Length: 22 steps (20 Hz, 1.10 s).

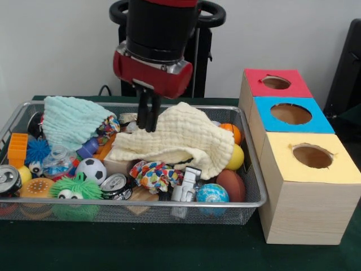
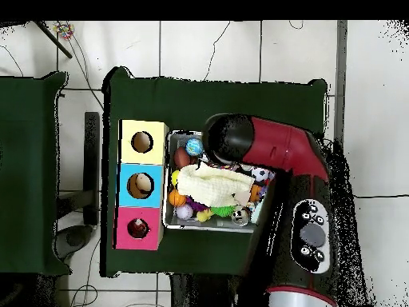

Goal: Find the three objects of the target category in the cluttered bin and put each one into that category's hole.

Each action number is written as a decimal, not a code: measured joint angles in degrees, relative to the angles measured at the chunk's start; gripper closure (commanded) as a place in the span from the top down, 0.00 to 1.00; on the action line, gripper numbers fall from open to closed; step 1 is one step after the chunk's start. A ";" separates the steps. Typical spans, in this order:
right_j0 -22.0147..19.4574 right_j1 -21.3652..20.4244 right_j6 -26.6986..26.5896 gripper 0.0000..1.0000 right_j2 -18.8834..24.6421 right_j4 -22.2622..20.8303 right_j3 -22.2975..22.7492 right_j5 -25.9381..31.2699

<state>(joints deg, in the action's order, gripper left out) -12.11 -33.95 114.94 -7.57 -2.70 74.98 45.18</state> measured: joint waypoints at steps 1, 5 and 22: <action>-0.67 -0.66 0.00 0.00 0.12 -0.34 0.03 0.00; -2.74 -2.33 -0.01 0.00 0.33 -1.44 0.30 0.01; -14.26 -4.72 -0.05 1.00 4.92 -9.04 2.84 -5.44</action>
<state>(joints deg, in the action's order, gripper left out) -26.37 -38.67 114.89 -2.65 -11.75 77.82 39.74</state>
